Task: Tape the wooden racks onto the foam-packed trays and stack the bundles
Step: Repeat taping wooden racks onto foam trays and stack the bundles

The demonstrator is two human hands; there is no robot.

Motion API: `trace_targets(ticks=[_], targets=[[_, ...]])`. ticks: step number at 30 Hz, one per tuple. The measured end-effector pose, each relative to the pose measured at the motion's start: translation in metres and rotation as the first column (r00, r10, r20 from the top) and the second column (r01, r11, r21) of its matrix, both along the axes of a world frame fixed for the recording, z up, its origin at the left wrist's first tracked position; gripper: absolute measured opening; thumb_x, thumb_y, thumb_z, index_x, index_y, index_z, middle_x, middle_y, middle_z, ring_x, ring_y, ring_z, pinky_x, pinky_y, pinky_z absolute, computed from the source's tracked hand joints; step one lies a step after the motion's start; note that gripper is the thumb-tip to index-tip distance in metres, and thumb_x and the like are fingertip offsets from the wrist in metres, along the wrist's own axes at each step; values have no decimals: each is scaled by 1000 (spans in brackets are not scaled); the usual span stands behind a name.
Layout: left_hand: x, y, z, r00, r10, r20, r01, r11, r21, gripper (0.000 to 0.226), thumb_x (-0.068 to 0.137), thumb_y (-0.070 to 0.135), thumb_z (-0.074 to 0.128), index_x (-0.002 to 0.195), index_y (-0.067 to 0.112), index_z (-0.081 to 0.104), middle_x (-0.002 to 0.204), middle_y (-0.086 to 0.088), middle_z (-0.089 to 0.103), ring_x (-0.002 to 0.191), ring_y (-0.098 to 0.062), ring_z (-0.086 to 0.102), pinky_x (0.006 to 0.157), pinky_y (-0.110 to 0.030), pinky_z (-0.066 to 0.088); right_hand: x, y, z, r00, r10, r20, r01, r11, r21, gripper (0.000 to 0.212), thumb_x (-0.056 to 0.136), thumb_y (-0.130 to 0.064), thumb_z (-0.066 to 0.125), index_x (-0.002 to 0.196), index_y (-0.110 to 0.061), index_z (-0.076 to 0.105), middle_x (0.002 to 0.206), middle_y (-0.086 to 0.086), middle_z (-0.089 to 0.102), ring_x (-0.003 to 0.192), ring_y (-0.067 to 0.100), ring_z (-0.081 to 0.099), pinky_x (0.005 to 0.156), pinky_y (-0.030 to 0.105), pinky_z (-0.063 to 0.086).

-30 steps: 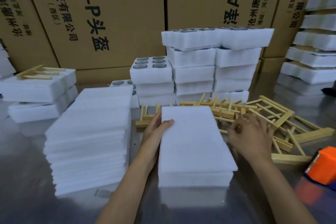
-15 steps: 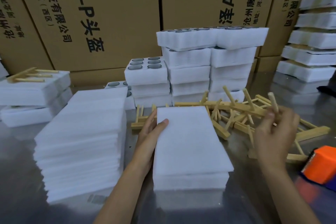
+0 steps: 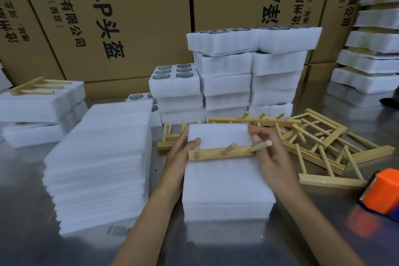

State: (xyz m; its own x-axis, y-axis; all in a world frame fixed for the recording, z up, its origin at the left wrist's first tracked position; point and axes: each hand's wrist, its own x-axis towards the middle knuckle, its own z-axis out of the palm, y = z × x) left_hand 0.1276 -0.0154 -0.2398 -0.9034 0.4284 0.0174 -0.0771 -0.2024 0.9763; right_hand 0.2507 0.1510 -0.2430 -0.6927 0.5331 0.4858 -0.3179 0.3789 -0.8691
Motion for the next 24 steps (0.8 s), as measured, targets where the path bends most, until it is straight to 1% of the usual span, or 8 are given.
trace_targets(ticks=[4,8,11,13,15,18,21,24], targets=[[4,-4,-4,1000,6,10,-6,1000,1,47,92,14,66,131,39,57,75,40,66,72,18,65,53,-6,49,1,4,-1,997,-78,6,78,997,-29,17,94,-28,62,110,-25,60,115,-21,64,115,-2,56,94,26,46],[5,-5,-2,999,-27,18,27,1000,9,47,91,16,67,131,40,57,84,38,68,81,14,67,58,-7,51,4,4,1,979,-204,-16,205,979,5,16,91,-39,65,102,-28,61,116,-10,63,116,10,57,99,40,47],[6,-8,-3,997,-71,30,70,997,14,42,90,23,69,123,47,59,98,33,71,94,5,69,66,-14,55,12,5,10,955,-266,-134,261,964,-57,28,99,-45,44,98,-25,65,107,-7,64,106,6,58,94,32,47],[6,-10,-3,996,-80,27,79,997,12,36,90,26,69,117,50,61,104,31,70,100,3,69,72,-16,57,19,3,19,933,-260,-248,250,966,-72,40,97,-45,34,92,-21,66,94,-9,63,91,5,58,80,23,45],[7,-10,-3,996,-77,36,76,997,11,37,89,28,70,118,51,61,109,29,70,106,-1,68,84,-24,56,26,-5,23,936,-189,-298,204,979,18,40,94,-41,35,85,-18,66,76,-13,58,74,8,53,65,21,41],[6,-9,-3,997,-74,33,73,997,10,47,89,28,70,129,48,58,109,29,70,107,-2,67,93,-30,54,27,-16,24,984,-101,-144,133,963,236,33,86,-39,45,77,-18,69,66,-2,63,69,20,55,69,31,40],[4,-8,-4,998,-56,6,56,998,4,47,89,27,70,129,47,57,100,34,70,100,4,68,81,-21,57,27,-16,25,998,-46,47,30,955,296,26,79,-35,52,72,-19,71,60,17,59,63,27,51,74,32,35],[4,-8,-5,998,-58,6,58,998,-1,41,91,26,69,122,48,57,94,38,69,92,9,68,68,-13,55,29,-14,29,996,-42,76,17,953,304,17,76,-21,56,71,-20,73,65,11,64,72,26,55,81,37,39]])
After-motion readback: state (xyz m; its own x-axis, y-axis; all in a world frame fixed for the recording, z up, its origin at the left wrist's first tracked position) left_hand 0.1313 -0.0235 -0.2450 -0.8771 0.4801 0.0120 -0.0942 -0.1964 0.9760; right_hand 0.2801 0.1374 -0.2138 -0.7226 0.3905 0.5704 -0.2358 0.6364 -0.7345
